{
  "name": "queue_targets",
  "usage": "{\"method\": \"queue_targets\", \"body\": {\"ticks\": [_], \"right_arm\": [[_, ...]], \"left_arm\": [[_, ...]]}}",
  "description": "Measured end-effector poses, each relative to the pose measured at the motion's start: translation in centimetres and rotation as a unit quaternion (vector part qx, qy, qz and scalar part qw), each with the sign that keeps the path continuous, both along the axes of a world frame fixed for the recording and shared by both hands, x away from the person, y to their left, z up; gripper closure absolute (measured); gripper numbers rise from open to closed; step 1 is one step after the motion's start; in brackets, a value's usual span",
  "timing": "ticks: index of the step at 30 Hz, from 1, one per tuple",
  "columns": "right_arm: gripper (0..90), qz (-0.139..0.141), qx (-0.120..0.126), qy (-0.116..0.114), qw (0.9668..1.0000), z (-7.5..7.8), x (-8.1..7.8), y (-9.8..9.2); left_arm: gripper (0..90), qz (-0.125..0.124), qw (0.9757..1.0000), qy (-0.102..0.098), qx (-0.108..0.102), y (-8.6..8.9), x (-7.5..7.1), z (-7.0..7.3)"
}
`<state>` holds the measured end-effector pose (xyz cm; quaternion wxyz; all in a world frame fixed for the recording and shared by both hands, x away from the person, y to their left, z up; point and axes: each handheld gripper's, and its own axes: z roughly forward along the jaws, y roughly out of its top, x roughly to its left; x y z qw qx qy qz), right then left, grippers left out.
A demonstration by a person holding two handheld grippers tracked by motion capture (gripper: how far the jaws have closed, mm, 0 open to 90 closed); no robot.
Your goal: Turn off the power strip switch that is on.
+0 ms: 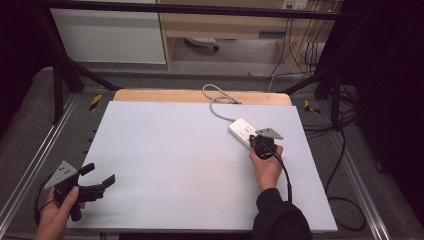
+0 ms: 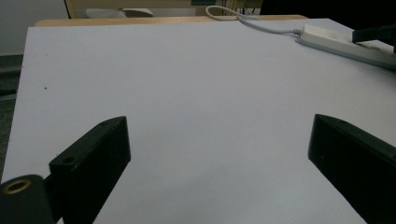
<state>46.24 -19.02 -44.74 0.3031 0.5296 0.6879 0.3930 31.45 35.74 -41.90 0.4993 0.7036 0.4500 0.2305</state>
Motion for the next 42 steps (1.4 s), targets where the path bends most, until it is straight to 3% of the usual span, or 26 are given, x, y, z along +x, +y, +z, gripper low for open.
{"method": "queue_targets", "body": {"ticks": [42], "right_arm": [[90.0,-0.011,0.006,0.004,0.9999,-0.08,0.00,0.18]], "left_arm": [[5.8,-0.001,1.0000,-0.001,0.001,-0.06,-0.07,0.04]]}}
